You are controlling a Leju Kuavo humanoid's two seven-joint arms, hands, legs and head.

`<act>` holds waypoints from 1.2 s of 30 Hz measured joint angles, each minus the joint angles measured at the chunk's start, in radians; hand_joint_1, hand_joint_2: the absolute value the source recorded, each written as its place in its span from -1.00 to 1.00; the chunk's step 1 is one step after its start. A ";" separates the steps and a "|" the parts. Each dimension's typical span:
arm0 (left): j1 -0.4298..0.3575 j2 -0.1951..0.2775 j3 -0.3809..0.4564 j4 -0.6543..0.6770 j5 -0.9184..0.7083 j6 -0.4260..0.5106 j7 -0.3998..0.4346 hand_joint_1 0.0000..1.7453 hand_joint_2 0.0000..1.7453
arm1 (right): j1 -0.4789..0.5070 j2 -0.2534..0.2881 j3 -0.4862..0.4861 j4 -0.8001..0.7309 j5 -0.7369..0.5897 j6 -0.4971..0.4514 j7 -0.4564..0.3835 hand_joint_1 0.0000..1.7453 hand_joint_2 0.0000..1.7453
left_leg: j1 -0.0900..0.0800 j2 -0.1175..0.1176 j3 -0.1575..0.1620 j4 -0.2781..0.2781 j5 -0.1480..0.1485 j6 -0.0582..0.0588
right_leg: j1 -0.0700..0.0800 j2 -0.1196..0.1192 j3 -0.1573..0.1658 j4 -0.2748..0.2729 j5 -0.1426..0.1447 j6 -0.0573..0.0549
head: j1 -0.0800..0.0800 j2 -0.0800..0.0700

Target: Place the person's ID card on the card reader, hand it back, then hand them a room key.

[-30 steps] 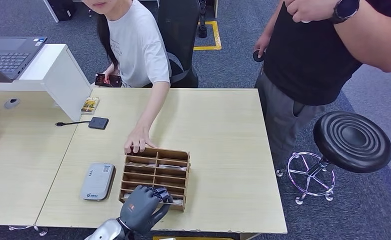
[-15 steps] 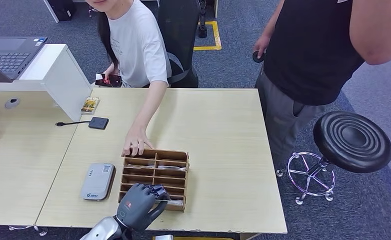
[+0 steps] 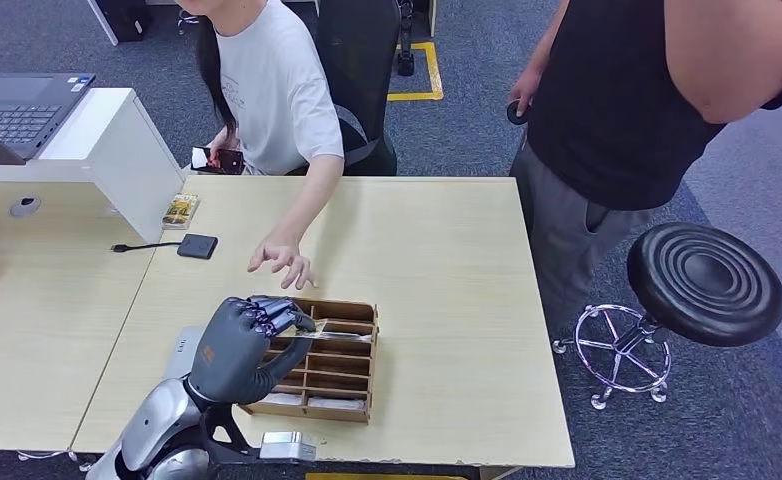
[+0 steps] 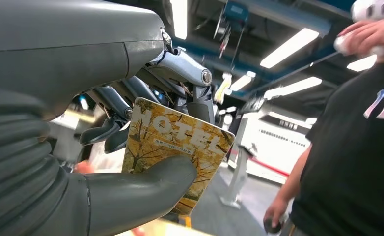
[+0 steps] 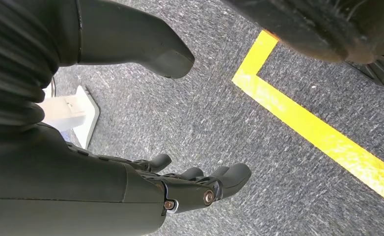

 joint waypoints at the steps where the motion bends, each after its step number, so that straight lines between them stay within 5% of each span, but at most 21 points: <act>1: -0.003 -0.001 0.001 0.000 -0.007 0.008 0.003 1.00 1.00 | 0.000 0.000 0.001 0.000 0.000 0.000 0.000 -1.00 1.00 | 0.000 0.000 0.000 0.000 0.000 0.000 | 0.000 0.000 0.000 0.000 0.000 0.000 | 0.000 0.000; 21: -0.035 -0.018 0.031 0.010 -0.020 0.042 0.054 1.00 1.00 | 0.000 0.000 0.006 0.000 0.004 0.000 0.006 -1.00 1.00 | 0.000 0.000 0.000 0.000 0.000 0.000 | 0.000 0.000 0.000 0.000 0.000 0.000 | 0.000 0.000; 28: -0.093 -0.084 0.109 0.142 -0.196 0.100 0.192 1.00 1.00 | -0.002 0.000 0.023 -0.001 0.010 0.000 0.011 -1.00 1.00 | 0.000 0.000 0.000 0.000 0.000 0.000 | 0.000 0.000 0.000 0.000 0.001 0.000 | 0.000 0.000; 36: -0.106 -0.117 0.172 0.271 -0.222 0.121 0.214 1.00 1.00 | -0.002 0.000 0.029 -0.002 0.013 0.000 0.020 -1.00 1.00 | 0.000 0.000 0.000 0.000 0.000 0.000 | 0.000 0.001 0.000 0.000 0.001 -0.001 | 0.000 0.000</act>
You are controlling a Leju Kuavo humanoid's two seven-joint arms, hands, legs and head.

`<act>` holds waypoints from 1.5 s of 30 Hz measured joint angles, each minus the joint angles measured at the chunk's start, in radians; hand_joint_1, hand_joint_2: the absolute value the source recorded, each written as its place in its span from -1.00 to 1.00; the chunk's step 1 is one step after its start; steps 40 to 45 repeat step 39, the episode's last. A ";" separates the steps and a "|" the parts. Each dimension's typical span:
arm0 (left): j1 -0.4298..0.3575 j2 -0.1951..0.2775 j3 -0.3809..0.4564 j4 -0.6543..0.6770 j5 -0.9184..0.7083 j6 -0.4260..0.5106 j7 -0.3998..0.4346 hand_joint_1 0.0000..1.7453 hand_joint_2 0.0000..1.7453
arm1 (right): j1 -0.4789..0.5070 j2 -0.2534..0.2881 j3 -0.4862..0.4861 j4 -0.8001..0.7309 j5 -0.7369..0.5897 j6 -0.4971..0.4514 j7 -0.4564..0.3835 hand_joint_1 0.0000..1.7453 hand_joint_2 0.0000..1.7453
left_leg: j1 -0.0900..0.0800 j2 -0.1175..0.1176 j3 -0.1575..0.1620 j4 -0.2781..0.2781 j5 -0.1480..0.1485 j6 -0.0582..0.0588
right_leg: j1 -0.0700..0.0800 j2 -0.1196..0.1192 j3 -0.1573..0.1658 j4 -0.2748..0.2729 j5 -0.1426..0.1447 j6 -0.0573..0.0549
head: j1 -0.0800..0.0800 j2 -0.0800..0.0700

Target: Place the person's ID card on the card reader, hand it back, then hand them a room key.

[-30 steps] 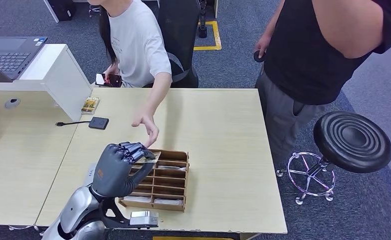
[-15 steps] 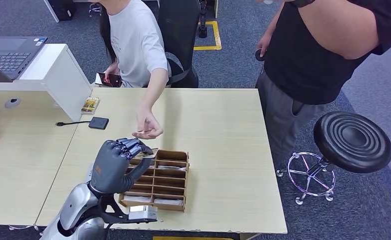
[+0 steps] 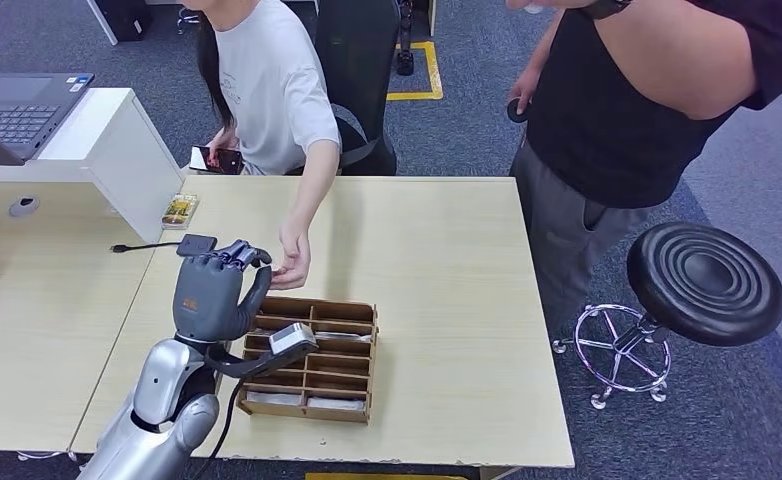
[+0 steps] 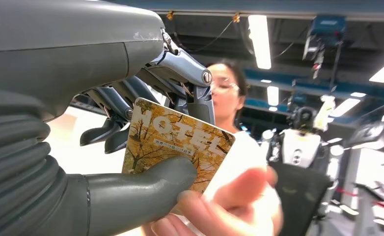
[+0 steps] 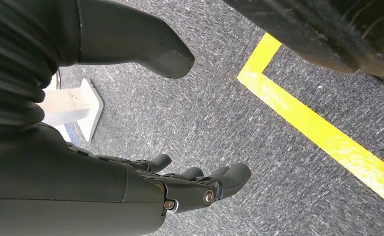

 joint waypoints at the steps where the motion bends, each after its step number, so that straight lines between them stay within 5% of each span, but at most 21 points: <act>1: 0.000 -0.002 0.004 0.010 0.002 0.002 0.000 1.00 1.00 | 0.000 0.000 0.000 0.000 0.000 0.000 0.001 -1.00 1.00 | 0.000 0.000 0.000 0.000 0.000 0.000 | 0.000 0.000 0.000 0.000 0.000 0.000 | 0.000 0.000; 22: -0.001 -0.022 0.022 0.066 0.005 0.004 -0.001 1.00 1.00 | 0.000 0.000 0.000 0.000 0.001 -0.007 -0.003 -1.00 1.00 | 0.000 0.000 0.000 0.000 0.000 0.000 | 0.000 0.000 0.000 0.000 0.000 0.000 | 0.000 0.000; 23: -0.001 -0.022 0.022 0.067 0.005 0.004 -0.002 0.89 1.00 | 0.000 0.000 0.000 0.000 0.001 -0.007 -0.003 -1.00 1.00 | 0.000 0.000 0.000 0.000 0.000 0.000 | 0.000 0.000 0.000 0.000 0.000 0.000 | 0.000 0.000; 27: 0.000 -0.022 0.022 0.070 0.012 0.004 -0.003 -1.00 1.00 | 0.000 0.000 0.001 0.000 0.001 -0.006 -0.003 -1.00 1.00 | 0.000 0.000 0.000 0.000 0.000 0.000 | 0.000 0.000 0.000 0.000 0.000 0.000 | 0.000 0.000; 45: 0.045 -0.007 0.135 0.073 0.075 0.075 -0.015 -1.00 1.00 | 0.001 0.000 0.015 0.000 -0.010 -0.011 0.000 -1.00 1.00 | 0.001 0.000 0.000 -0.001 0.000 0.000 | 0.001 0.000 0.000 0.000 0.000 0.000 | 0.000 0.000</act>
